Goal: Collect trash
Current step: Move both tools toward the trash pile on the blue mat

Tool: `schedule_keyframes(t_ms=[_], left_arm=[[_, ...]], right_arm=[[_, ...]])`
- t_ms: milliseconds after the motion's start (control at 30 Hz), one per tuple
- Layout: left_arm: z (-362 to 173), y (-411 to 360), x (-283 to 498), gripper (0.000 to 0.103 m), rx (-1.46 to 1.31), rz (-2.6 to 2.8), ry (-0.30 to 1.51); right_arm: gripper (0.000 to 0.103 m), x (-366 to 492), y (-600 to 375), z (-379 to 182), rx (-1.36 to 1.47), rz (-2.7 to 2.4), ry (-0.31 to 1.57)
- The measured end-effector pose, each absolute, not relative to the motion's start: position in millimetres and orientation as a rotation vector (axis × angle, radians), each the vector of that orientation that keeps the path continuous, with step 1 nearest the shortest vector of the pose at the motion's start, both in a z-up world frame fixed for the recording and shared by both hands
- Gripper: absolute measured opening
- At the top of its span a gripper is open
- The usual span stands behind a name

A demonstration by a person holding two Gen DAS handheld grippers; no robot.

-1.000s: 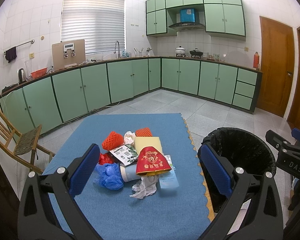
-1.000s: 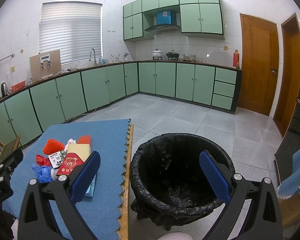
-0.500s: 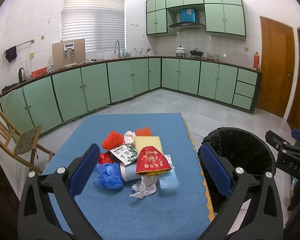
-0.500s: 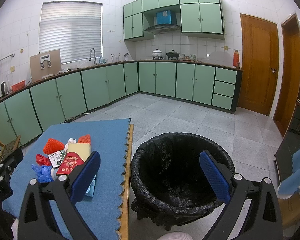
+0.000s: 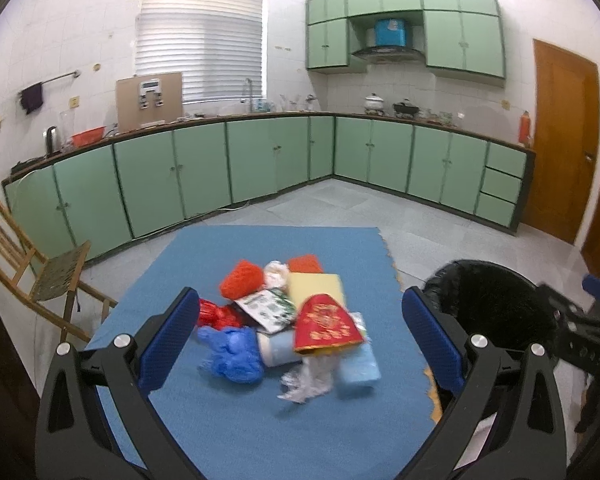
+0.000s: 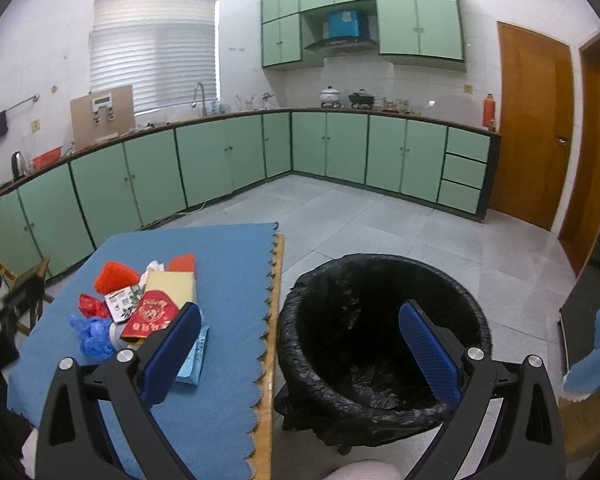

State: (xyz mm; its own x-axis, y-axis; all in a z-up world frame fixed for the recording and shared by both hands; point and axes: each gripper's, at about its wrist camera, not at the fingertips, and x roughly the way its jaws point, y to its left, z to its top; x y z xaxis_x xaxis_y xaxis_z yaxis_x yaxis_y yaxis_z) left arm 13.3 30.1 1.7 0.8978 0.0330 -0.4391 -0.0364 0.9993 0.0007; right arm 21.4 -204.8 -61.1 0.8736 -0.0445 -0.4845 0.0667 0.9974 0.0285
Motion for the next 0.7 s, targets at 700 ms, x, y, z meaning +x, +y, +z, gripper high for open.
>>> schedule_keyframes(t_ms=[700], left_arm=[[-95, 133, 73, 0.098, 0.07, 0.191, 0.634]], right_arm=[[0.084, 105, -107, -147, 0.069, 0.196, 0.663]])
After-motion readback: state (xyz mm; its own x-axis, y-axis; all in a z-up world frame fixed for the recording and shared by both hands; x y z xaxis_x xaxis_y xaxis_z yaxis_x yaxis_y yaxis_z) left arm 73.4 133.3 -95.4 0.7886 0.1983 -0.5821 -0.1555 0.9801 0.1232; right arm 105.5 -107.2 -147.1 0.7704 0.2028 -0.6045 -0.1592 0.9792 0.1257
